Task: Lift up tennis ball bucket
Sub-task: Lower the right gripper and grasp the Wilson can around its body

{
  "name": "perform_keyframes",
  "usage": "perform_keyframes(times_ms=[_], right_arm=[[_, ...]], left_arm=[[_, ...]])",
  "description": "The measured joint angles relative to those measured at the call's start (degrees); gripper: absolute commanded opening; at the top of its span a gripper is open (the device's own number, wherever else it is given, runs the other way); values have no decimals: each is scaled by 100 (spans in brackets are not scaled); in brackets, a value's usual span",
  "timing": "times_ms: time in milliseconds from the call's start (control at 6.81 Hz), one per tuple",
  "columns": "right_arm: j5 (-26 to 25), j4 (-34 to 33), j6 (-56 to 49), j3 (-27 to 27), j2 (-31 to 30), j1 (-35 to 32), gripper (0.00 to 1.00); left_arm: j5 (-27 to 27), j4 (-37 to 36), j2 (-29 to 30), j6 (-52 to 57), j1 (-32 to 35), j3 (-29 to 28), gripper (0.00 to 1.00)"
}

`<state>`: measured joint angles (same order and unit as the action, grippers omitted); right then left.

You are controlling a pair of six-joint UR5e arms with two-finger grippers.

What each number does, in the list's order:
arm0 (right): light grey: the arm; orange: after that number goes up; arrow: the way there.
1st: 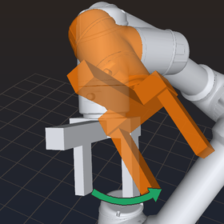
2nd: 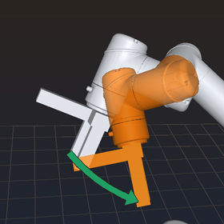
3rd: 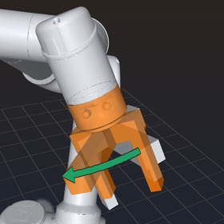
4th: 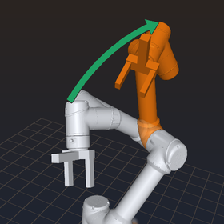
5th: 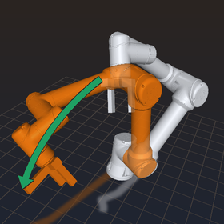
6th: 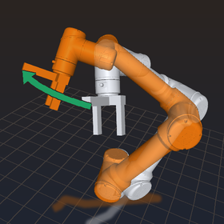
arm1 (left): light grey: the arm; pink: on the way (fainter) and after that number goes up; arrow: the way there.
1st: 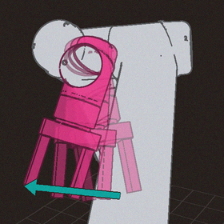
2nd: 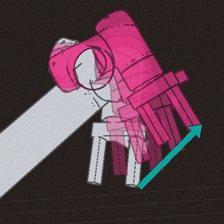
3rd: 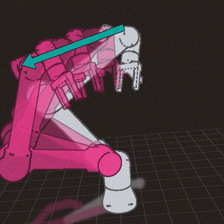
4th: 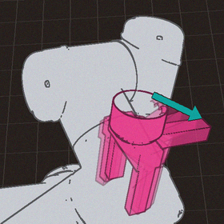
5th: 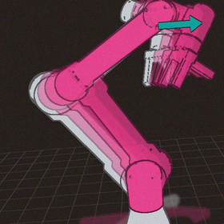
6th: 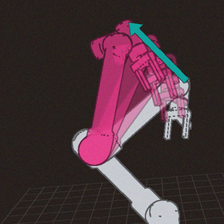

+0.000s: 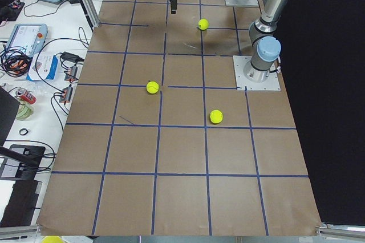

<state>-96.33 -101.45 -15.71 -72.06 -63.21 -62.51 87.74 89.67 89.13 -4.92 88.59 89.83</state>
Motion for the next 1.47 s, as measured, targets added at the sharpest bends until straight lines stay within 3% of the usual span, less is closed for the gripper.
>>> perform_keyframes(times_ms=[294,881,1469], right_arm=[[-49,-781,-495,9,508,402,100],[-103,-1419,-1008,-111,1055,799,100],[601,-1231,-1019,-109,936,676,100]], left_arm=[[5,6,0,0,0,0,100],[6,7,0,8,0,3,100],[6,5,-2,9,0,7,100]])
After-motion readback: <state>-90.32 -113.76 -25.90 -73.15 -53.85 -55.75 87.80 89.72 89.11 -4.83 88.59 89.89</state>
